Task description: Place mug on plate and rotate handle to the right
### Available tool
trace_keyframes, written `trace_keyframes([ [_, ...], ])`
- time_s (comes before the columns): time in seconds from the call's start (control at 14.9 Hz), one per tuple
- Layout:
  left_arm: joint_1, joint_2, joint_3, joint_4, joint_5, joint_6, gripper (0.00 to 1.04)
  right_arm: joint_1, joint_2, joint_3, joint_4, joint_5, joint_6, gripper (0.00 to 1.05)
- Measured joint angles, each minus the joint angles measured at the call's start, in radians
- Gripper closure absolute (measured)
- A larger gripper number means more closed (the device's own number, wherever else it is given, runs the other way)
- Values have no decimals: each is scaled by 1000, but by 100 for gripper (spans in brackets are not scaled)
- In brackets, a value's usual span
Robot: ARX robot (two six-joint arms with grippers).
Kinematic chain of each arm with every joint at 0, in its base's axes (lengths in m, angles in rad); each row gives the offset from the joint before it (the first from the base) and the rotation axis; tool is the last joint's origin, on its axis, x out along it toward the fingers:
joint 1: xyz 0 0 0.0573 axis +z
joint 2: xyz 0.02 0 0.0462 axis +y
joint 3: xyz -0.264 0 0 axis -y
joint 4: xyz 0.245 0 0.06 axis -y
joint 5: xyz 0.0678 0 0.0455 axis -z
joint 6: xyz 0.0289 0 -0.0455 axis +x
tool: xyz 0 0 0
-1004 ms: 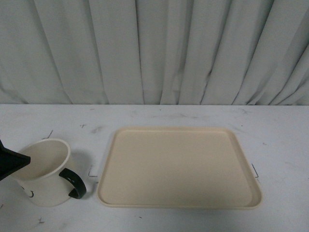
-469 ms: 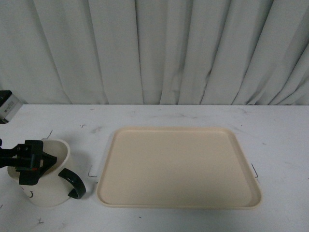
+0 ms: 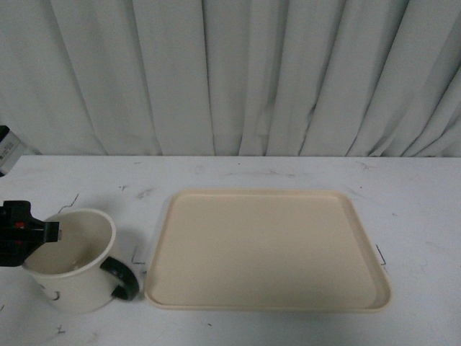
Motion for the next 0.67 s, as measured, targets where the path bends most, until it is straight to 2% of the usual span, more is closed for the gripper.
trace_keyframes([
  [0.07,-18,-66,-12,-31,-3,3,101,0,0,0,0,0,0,6],
  [0.33,-195,-245,16,-63,-44,-11,101,0,0,0,0,0,0,6],
  [0.54,-395,-164,90,-22,-124,-66,101,0,0,0,0,0,0,6],
  [0.67,-497,-80,144,3,-151,-121,101,0,0,0,0,0,0,6],
])
